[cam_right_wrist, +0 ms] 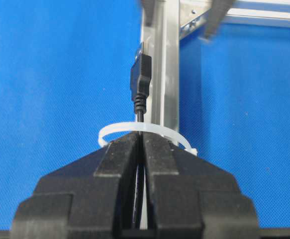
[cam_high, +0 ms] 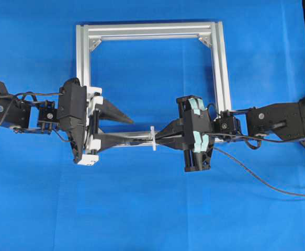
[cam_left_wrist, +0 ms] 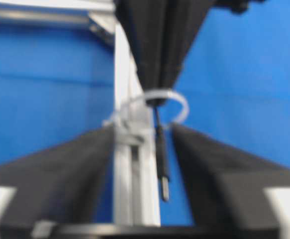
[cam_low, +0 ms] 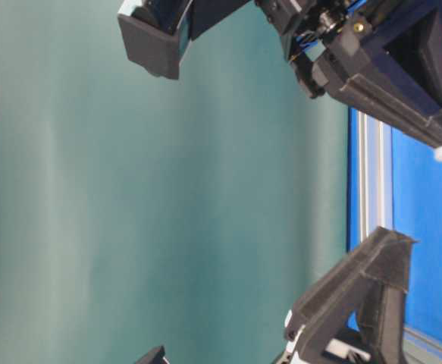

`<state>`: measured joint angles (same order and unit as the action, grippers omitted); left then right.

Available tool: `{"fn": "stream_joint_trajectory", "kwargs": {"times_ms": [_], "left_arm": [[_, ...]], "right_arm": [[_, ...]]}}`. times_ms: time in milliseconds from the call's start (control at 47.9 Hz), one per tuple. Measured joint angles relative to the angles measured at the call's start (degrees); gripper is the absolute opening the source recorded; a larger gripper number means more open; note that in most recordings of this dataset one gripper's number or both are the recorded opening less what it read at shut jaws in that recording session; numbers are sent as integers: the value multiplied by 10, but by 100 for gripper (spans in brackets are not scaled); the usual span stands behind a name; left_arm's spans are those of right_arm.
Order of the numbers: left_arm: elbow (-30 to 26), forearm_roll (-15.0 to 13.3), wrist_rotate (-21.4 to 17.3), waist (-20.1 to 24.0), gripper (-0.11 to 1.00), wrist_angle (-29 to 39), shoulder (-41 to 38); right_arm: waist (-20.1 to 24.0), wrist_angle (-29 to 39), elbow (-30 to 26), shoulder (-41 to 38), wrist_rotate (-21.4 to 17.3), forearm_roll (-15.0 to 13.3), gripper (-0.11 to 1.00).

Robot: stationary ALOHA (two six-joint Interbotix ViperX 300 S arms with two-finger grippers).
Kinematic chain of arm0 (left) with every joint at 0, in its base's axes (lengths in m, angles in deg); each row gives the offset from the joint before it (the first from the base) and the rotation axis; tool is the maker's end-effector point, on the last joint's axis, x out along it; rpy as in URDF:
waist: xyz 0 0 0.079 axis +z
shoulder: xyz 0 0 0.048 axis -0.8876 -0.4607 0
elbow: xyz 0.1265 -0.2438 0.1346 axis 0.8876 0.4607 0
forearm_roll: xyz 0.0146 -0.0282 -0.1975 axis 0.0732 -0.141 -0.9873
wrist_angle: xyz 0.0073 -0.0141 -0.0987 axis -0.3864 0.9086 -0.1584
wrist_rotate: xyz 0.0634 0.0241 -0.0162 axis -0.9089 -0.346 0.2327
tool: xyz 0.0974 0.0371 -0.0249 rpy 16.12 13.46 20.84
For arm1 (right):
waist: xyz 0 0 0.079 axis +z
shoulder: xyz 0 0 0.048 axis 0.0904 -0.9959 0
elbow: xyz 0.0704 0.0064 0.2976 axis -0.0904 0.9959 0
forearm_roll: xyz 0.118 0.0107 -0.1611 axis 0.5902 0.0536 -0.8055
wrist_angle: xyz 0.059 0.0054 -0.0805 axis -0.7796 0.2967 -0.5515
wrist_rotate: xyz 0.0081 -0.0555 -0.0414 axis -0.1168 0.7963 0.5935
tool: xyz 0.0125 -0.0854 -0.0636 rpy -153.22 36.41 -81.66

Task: Insert the wire through the string loop located in the center.
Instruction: 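Move the open left gripper to the plug emerging past the loop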

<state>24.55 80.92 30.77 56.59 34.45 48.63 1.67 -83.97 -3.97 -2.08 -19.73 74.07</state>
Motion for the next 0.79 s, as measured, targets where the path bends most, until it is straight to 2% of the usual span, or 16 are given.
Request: {"fn": "stream_joint_trajectory", "kwargs": {"times_ms": [83,167,480,793], "left_arm": [[-3,0,0,-1,83,3,0],[-5,0,0,-1,92,4,0],[-22,0,0,-2,91,32,-9],[-32,-1,4,-2,91,37,-65]], "right_arm": [[0,0,0,0,0,-1,-2],[0,0,0,0,0,-1,-2],[0,1,0,0,0,-1,-2],[0,0,0,0,0,-1,-2]]}}
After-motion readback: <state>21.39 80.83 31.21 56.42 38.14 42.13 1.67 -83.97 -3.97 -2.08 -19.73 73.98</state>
